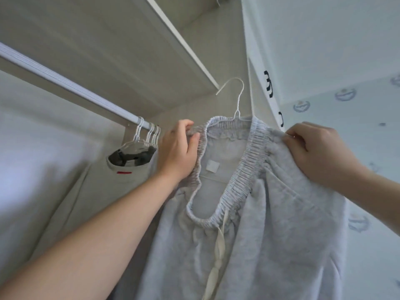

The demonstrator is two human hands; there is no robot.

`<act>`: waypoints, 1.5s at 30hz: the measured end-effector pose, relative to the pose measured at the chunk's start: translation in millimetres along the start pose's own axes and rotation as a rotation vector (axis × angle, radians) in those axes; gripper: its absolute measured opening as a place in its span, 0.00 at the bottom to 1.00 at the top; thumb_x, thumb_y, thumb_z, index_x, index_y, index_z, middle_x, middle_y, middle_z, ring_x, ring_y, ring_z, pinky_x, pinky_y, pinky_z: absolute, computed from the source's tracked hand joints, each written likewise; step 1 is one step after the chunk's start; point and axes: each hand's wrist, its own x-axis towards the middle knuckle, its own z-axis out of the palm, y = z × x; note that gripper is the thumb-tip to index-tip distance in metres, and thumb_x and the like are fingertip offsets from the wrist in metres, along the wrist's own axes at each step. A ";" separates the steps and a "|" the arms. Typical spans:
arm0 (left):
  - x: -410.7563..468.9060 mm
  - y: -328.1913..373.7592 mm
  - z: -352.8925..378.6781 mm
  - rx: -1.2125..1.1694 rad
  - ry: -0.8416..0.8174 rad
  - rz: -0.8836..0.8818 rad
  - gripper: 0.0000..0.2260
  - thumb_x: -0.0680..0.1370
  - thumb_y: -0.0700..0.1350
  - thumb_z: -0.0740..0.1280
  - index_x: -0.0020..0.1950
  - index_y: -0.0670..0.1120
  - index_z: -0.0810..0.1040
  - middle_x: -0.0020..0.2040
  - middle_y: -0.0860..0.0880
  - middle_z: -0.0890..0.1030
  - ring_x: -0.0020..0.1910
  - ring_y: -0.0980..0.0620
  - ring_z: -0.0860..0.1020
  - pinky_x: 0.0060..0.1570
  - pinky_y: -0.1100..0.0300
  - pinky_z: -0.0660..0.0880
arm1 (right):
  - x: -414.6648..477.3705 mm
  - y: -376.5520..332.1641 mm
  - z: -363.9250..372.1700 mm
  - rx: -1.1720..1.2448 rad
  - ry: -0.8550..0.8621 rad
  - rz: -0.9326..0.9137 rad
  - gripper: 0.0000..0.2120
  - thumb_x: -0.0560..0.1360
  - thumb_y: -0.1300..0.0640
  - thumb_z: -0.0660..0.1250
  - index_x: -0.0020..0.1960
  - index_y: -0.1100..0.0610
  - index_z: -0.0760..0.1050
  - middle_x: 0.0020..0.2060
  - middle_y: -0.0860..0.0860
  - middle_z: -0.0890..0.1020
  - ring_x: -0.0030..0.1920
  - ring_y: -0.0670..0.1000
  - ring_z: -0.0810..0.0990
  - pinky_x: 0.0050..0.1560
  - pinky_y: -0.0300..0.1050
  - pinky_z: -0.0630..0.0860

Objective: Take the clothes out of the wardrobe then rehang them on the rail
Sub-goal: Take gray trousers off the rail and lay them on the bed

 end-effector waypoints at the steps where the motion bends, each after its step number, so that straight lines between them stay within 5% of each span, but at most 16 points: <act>1: -0.6 17.2 11.1 0.005 -0.017 0.012 0.16 0.81 0.49 0.61 0.65 0.41 0.74 0.60 0.42 0.80 0.60 0.39 0.76 0.59 0.42 0.71 | -6.5 13.1 -18.0 -0.021 0.001 0.008 0.05 0.77 0.62 0.66 0.44 0.61 0.78 0.38 0.55 0.79 0.40 0.57 0.76 0.39 0.44 0.61; 11: -48.3 218.7 132.8 -0.276 -0.113 0.055 0.11 0.82 0.49 0.63 0.58 0.44 0.78 0.52 0.45 0.77 0.51 0.43 0.75 0.52 0.46 0.71 | -99.3 141.9 -202.7 -0.284 -0.118 0.101 0.06 0.78 0.59 0.65 0.43 0.53 0.77 0.35 0.44 0.75 0.37 0.49 0.72 0.41 0.42 0.65; 20: -139.1 422.5 236.7 -0.625 -0.248 0.021 0.10 0.82 0.48 0.63 0.57 0.44 0.78 0.52 0.46 0.77 0.51 0.44 0.75 0.54 0.48 0.71 | -206.5 218.8 -376.0 -0.528 -0.276 0.294 0.06 0.78 0.56 0.64 0.44 0.53 0.78 0.38 0.45 0.78 0.39 0.48 0.74 0.42 0.30 0.65; 24: -195.5 509.7 274.0 -0.748 -0.355 -0.005 0.10 0.83 0.49 0.61 0.57 0.44 0.77 0.52 0.46 0.76 0.52 0.44 0.74 0.54 0.48 0.71 | -264.5 240.5 -439.1 -0.671 -0.320 0.428 0.06 0.79 0.53 0.64 0.42 0.46 0.74 0.37 0.40 0.77 0.40 0.43 0.74 0.42 0.42 0.70; 27: -241.0 572.6 302.5 -0.862 -0.436 0.004 0.10 0.83 0.49 0.61 0.57 0.44 0.77 0.52 0.45 0.76 0.52 0.42 0.75 0.54 0.46 0.71 | -311.4 253.5 -481.0 -0.775 -0.336 0.513 0.07 0.78 0.53 0.64 0.42 0.47 0.75 0.36 0.39 0.76 0.38 0.40 0.75 0.38 0.41 0.70; 34: -352.2 715.8 357.2 -1.149 -0.628 0.035 0.13 0.82 0.52 0.59 0.54 0.44 0.75 0.48 0.45 0.76 0.47 0.43 0.75 0.50 0.45 0.74 | -415.2 267.2 -565.4 -1.078 -0.404 0.689 0.06 0.79 0.53 0.64 0.43 0.48 0.76 0.37 0.40 0.76 0.35 0.46 0.75 0.32 0.41 0.69; 39: -427.6 806.3 373.2 -1.364 -0.787 0.072 0.13 0.82 0.51 0.59 0.54 0.43 0.77 0.47 0.46 0.77 0.45 0.44 0.75 0.48 0.48 0.74 | -485.3 261.1 -610.9 -1.297 -0.468 0.865 0.06 0.79 0.51 0.64 0.46 0.51 0.77 0.42 0.43 0.79 0.39 0.54 0.78 0.37 0.50 0.77; 45: -510.3 890.1 365.2 -1.594 -1.036 0.148 0.15 0.82 0.52 0.60 0.54 0.42 0.79 0.49 0.44 0.78 0.48 0.42 0.76 0.50 0.47 0.73 | -559.4 230.8 -648.7 -1.469 -0.529 1.137 0.08 0.80 0.48 0.63 0.49 0.51 0.78 0.46 0.45 0.79 0.43 0.55 0.79 0.40 0.49 0.76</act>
